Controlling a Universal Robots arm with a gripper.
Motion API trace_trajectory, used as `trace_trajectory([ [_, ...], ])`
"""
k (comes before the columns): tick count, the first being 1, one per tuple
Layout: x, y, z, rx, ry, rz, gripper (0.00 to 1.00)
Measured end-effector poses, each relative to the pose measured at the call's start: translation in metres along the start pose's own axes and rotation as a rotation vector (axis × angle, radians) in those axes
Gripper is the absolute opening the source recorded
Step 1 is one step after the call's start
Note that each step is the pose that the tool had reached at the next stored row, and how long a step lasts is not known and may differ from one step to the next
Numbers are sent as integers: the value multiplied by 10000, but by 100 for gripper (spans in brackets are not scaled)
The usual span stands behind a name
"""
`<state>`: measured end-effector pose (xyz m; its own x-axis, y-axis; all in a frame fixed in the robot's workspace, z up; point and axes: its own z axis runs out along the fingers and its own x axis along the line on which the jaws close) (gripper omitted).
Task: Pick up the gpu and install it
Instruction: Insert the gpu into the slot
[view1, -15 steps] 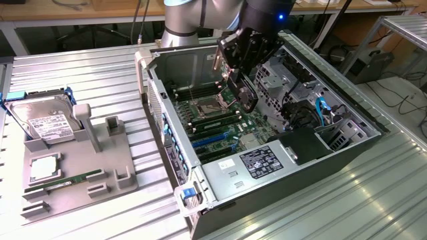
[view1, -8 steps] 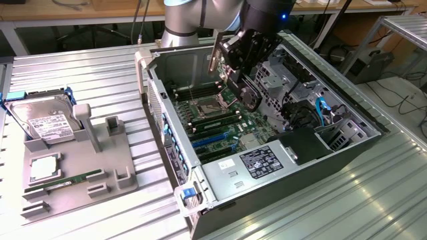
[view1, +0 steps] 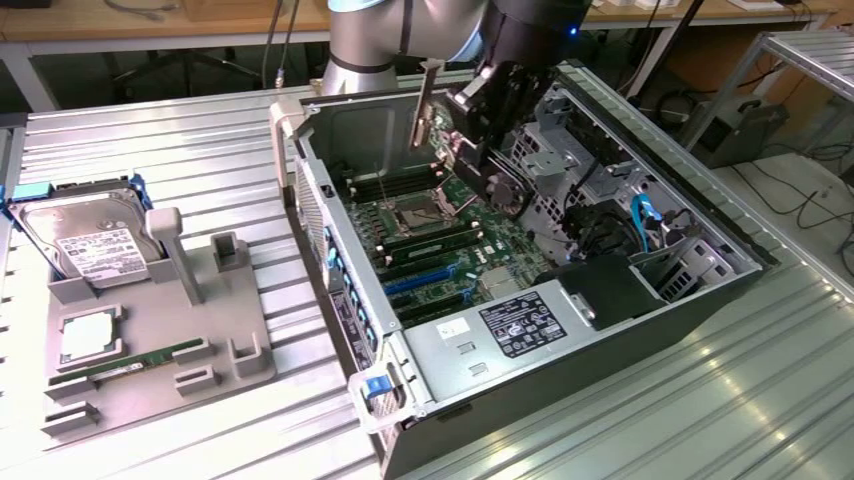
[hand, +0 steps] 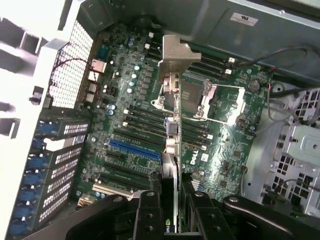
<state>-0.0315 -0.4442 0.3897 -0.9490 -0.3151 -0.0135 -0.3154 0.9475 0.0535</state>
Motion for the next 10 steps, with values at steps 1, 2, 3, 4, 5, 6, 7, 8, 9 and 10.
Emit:
trace_trajectory([
  [1,0,0,0,1,4,-196,26],
  [2,1,0,1,-3,20,-494,26],
  [3,0,0,5,-8,41,-876,26],
  [4,0,0,8,-12,53,-1115,26],
  [5,1,0,9,-15,64,-1318,26],
  [6,1,-1,12,-19,78,-1585,26],
  [7,0,-1,14,-21,90,-1812,26],
  [8,1,-1,17,-25,99,-1992,26],
  [9,1,-1,20,-29,113,-2259,26],
  [10,1,-1,22,-31,124,-2449,26],
])
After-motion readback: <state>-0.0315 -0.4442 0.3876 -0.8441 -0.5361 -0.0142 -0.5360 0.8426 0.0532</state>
